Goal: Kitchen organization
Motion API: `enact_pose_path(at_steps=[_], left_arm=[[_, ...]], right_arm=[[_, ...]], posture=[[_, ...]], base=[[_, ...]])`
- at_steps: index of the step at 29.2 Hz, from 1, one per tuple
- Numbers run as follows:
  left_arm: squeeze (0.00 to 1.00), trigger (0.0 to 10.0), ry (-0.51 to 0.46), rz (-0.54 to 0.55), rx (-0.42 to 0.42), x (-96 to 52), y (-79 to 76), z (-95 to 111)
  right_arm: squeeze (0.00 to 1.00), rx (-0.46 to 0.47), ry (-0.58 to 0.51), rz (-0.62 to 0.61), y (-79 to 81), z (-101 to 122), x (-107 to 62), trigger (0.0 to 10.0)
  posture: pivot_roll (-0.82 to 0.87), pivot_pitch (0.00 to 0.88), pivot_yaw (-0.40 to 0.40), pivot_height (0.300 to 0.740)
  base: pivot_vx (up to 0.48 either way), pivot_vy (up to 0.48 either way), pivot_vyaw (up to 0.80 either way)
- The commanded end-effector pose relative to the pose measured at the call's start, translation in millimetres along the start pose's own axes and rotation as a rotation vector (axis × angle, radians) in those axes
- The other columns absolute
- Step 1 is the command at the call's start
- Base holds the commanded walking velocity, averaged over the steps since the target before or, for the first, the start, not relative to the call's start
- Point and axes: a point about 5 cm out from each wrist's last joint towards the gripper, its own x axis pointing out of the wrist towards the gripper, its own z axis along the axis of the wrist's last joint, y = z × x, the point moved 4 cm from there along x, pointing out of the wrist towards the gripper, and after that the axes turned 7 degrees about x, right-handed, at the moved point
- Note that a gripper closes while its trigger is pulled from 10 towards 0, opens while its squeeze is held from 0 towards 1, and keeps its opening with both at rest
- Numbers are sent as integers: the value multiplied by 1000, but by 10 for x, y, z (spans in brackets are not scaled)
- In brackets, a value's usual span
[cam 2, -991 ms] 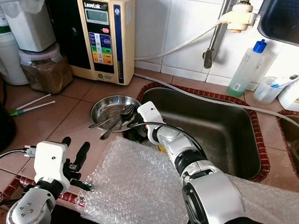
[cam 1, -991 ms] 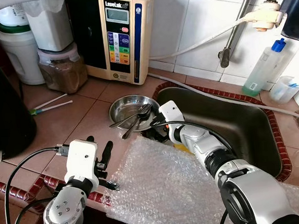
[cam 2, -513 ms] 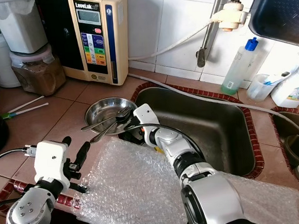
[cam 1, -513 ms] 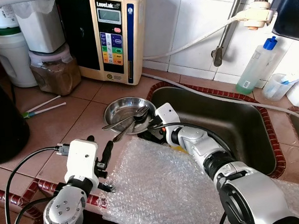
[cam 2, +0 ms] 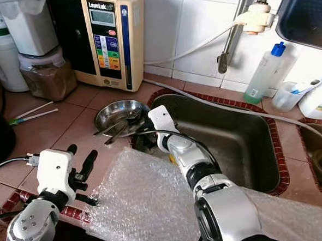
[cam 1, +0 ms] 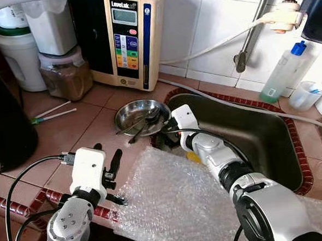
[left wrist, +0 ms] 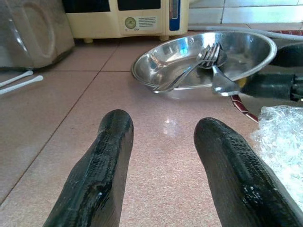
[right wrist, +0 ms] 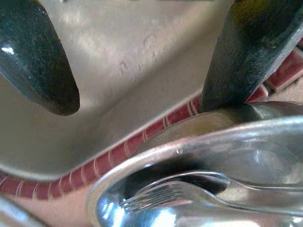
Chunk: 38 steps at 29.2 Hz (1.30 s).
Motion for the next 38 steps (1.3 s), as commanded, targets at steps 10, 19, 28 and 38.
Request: enact_pose_path(at_steps=[10,19,28,38], left_arm=[[0,10000,-7,-16,-2,15,-47,22],[0,10000,-8,-25,1,54,-68,23],[0,10000,-10,-40,-2,92,-97,25],[0,10000,-15,-35,4,136,-81,29]], right_arm=[[0,3,5,78,165,16,31,10000],[0,-34,-7,-143,-279,34,-57,10000],[0,-12,22,-230,-593,-70,-185,10000],[0,-26,-68,-257,-710,21,-255,10000]], posture=[[271,0,-103,740],[258,0,-96,740],[245,0,-92,740],[240,0,-86,740]], base=[[0,0,0],[0,0,0],[0,0,0],[0,0,0]])
